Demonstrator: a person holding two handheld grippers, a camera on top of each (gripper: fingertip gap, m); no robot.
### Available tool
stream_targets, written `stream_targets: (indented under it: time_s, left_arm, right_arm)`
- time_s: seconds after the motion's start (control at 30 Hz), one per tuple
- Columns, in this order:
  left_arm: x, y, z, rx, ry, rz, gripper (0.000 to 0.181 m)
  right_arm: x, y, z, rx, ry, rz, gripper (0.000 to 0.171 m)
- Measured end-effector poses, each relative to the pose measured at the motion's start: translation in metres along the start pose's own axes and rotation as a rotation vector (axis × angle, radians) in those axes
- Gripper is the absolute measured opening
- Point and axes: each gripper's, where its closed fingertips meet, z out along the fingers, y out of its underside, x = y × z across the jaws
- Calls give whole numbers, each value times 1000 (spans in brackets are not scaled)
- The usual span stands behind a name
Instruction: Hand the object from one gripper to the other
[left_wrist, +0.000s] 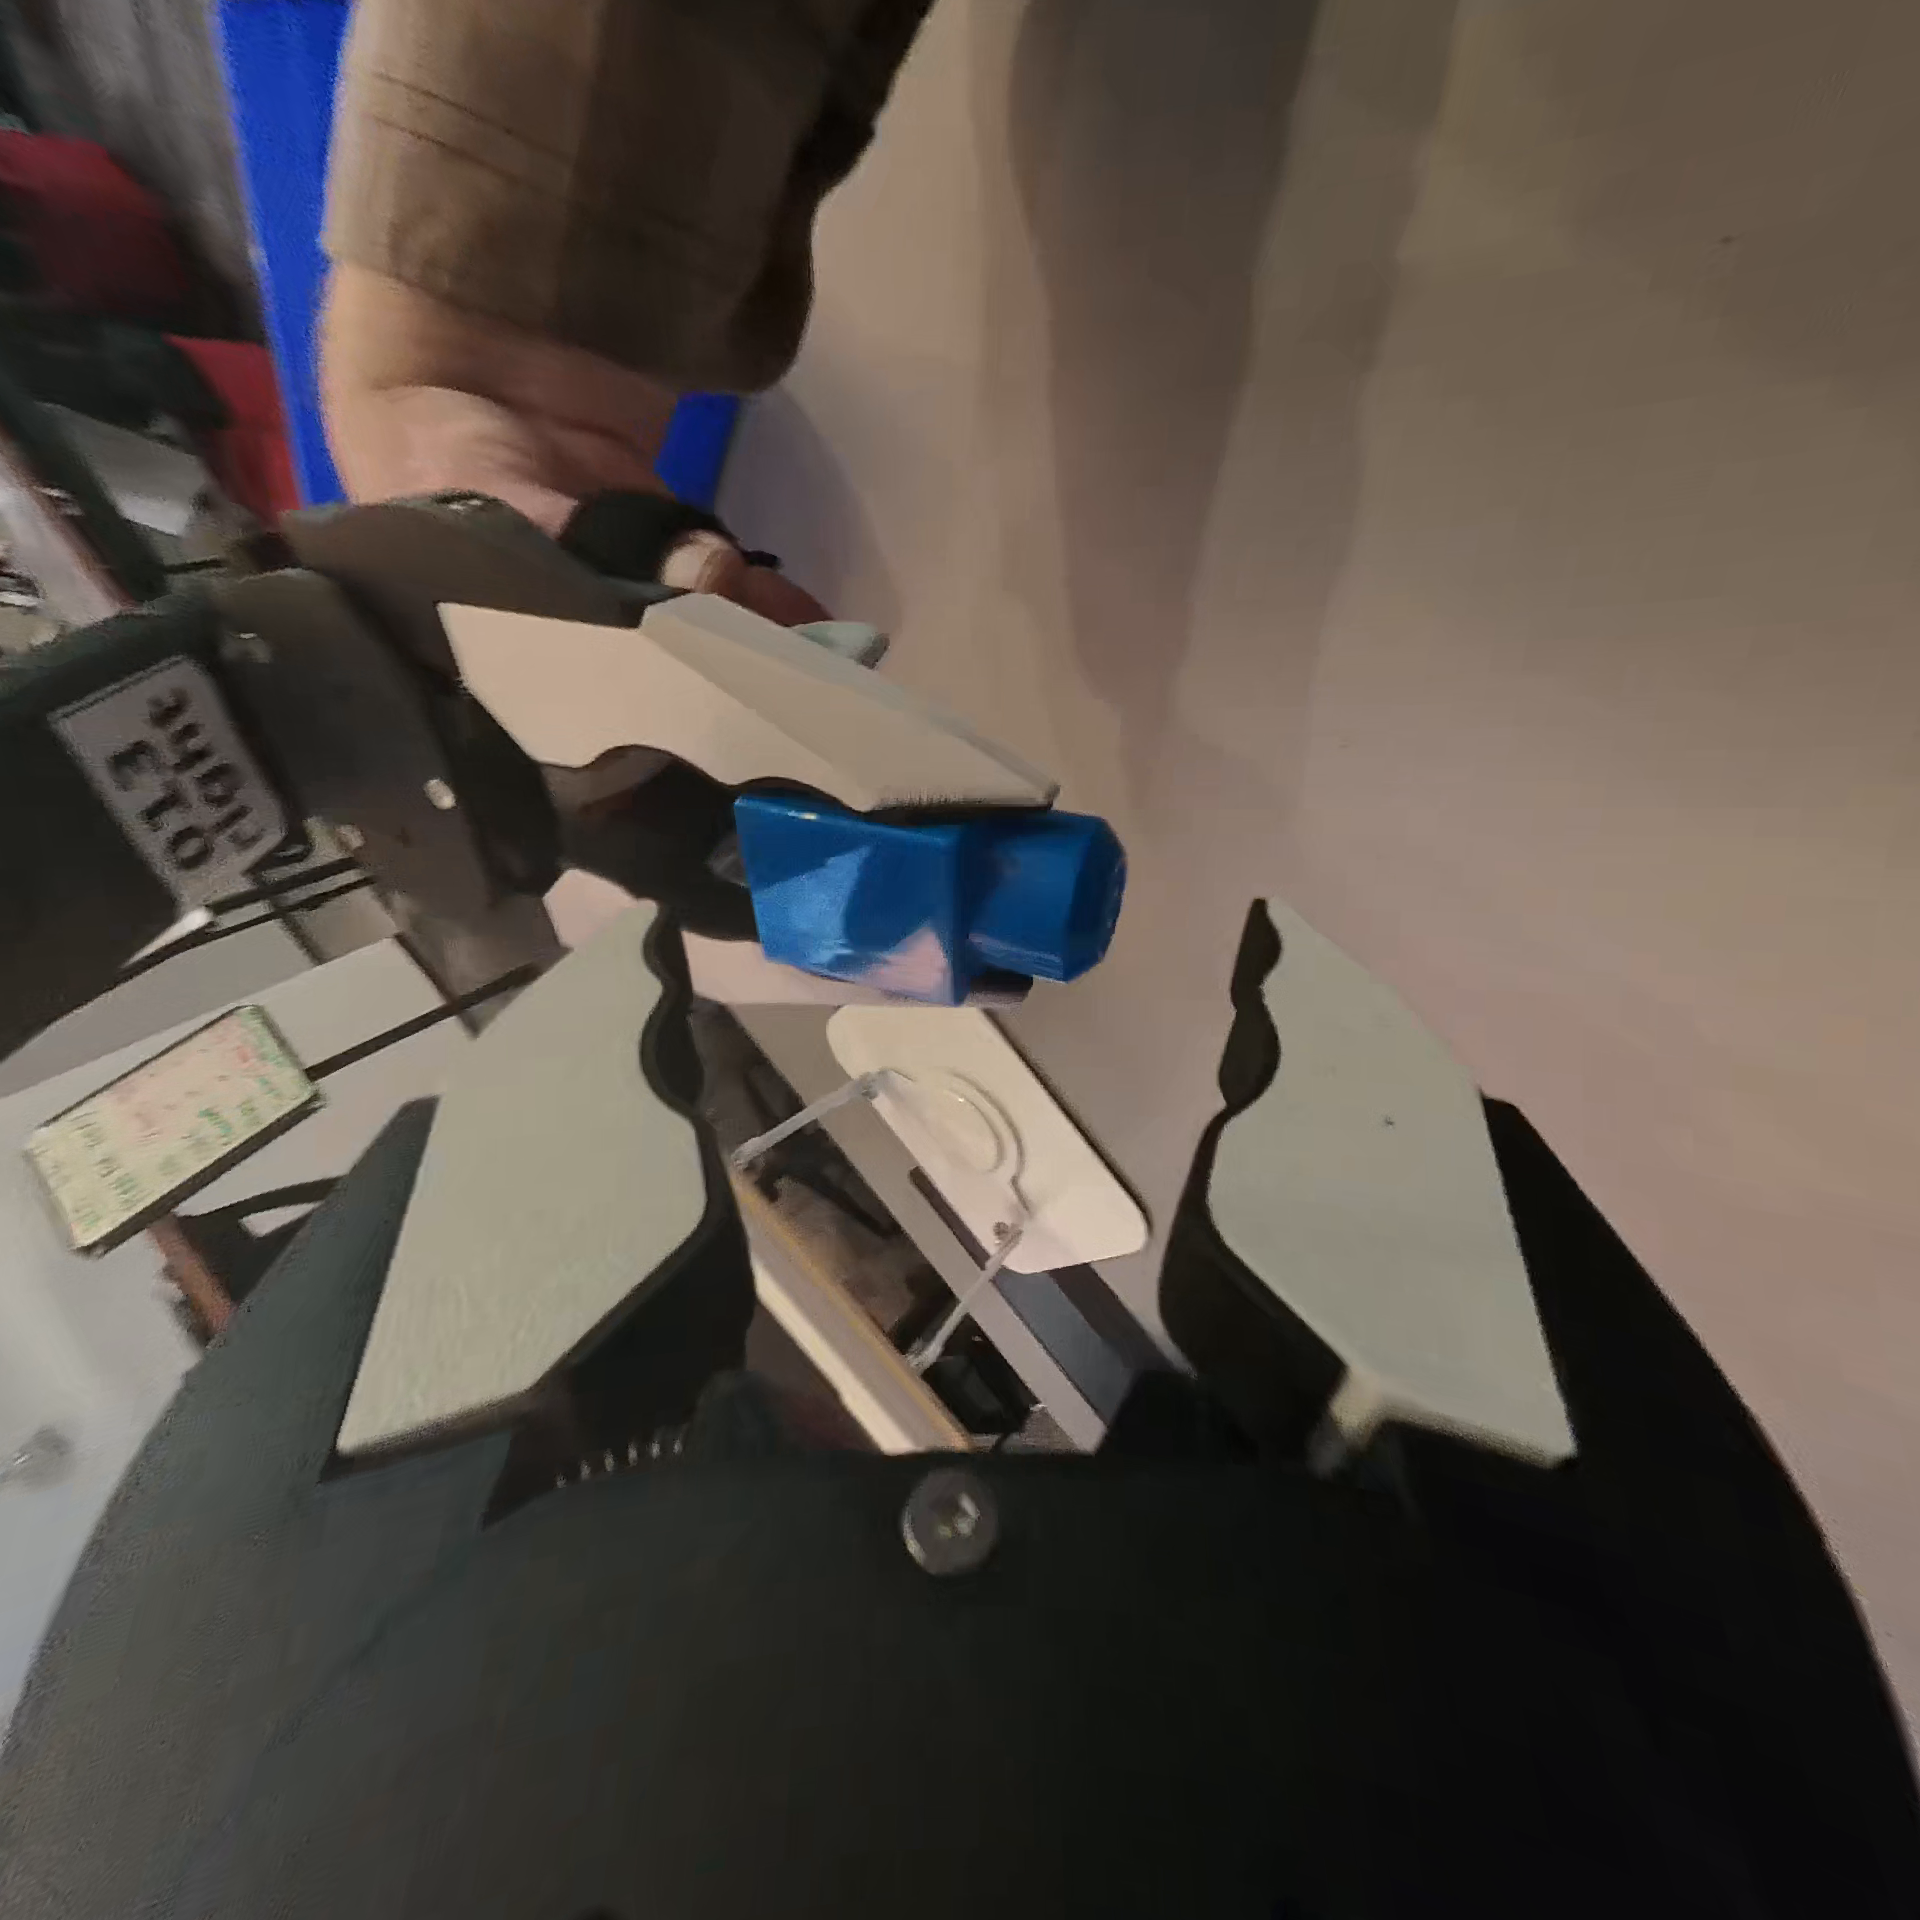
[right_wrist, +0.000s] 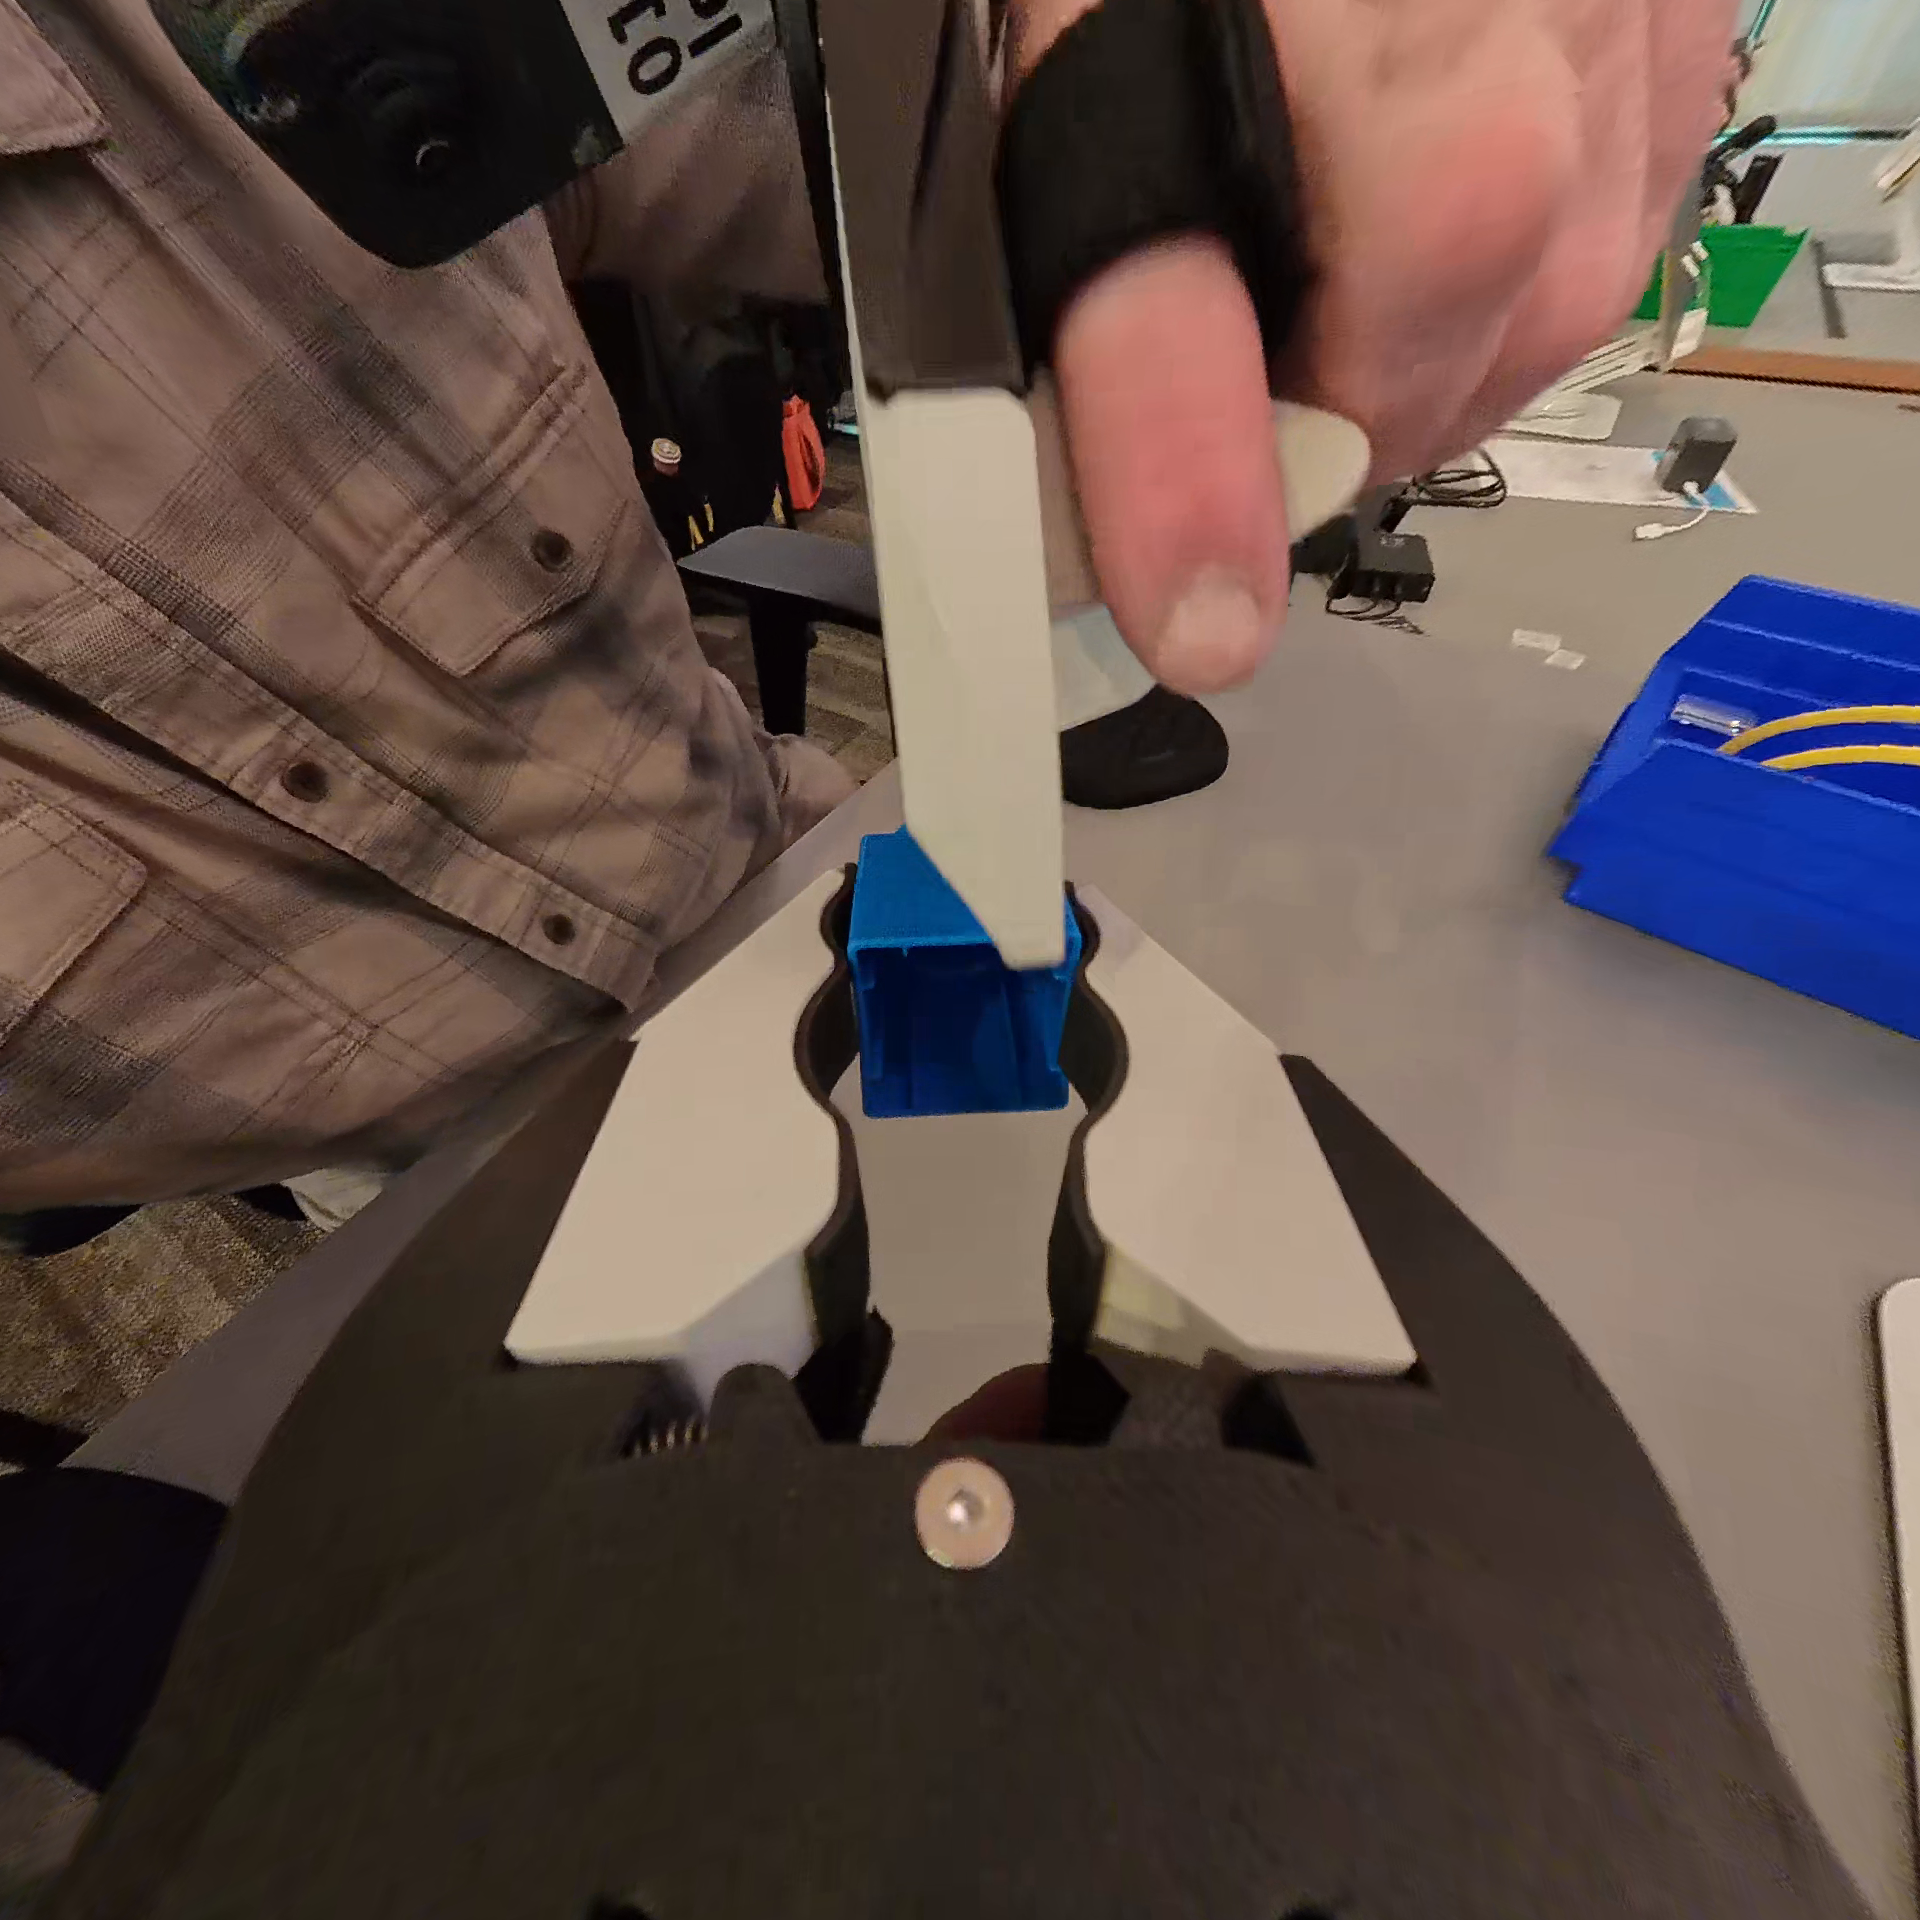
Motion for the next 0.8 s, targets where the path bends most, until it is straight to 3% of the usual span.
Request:
stream_targets:
  time_s: [0.17,0.33,0.4,0.63,0.8]
  left_arm:
    - [14,-14,6,50,139,-11,90]
    - [17,-20,15,58,156,-10,84]
    - [14,-20,19,55,125,10,72]
    - [11,-20,19,59,68,-8,71]
    - [-20,-4,6,25,-147,-59,71]
  right_arm:
    - [-9,4,5,-33,-44,-5,33]
    - [-14,6,9,-48,-78,-4,33]
    - [-16,9,11,-66,-88,-8,33]
    - [-13,6,11,-50,-68,-24,35]
    - [11,-12,-8,28,103,-68,59]
